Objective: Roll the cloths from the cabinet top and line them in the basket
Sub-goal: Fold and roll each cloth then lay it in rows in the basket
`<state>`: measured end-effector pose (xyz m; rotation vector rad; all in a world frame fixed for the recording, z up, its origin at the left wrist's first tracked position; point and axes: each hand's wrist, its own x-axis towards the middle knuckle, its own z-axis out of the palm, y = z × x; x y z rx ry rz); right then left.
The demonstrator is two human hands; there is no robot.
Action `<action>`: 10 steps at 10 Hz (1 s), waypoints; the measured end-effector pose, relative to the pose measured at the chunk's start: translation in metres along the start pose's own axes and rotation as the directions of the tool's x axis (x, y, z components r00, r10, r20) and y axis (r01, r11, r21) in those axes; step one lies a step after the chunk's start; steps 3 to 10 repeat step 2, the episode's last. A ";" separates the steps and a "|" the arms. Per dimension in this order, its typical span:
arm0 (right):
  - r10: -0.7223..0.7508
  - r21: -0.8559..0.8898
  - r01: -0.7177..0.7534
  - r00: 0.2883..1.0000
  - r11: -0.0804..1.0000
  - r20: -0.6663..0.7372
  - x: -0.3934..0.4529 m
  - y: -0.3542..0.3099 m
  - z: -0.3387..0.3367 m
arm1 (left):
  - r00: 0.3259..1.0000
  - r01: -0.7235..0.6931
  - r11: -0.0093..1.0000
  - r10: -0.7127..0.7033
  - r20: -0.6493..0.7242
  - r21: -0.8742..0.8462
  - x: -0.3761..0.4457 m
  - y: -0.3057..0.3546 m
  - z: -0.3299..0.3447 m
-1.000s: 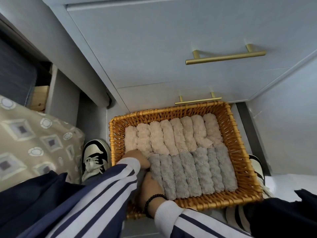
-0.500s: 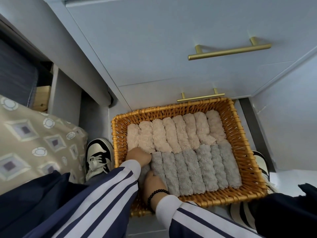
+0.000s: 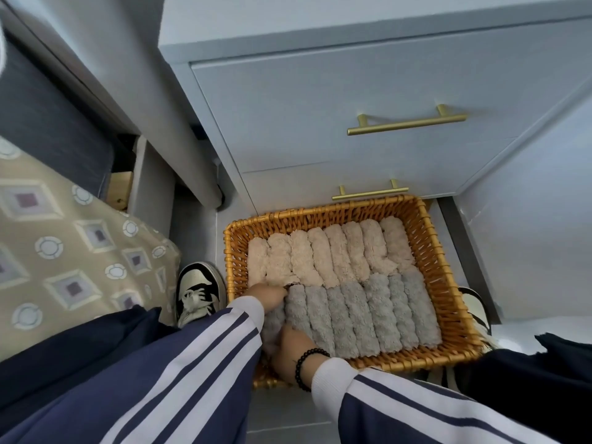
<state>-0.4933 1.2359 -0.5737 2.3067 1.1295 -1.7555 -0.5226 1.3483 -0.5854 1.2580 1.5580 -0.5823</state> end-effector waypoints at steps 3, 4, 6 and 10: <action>-0.088 0.014 0.088 0.995 0.996 -0.049 -0.040 0.012 -0.019 | 0.994 -0.062 0.988 0.073 -0.079 0.140 -0.040 -0.008 0.003; -0.088 0.014 0.088 0.995 0.996 -0.049 -0.040 0.012 -0.019 | 0.994 -0.062 0.988 0.073 -0.079 0.140 -0.040 -0.008 0.003; -0.088 0.014 0.088 0.995 0.996 -0.049 -0.040 0.012 -0.019 | 0.994 -0.062 0.988 0.073 -0.079 0.140 -0.040 -0.008 0.003; -0.088 0.014 0.088 0.995 0.996 -0.049 -0.040 0.012 -0.019 | 0.994 -0.062 0.988 0.073 -0.079 0.140 -0.040 -0.008 0.003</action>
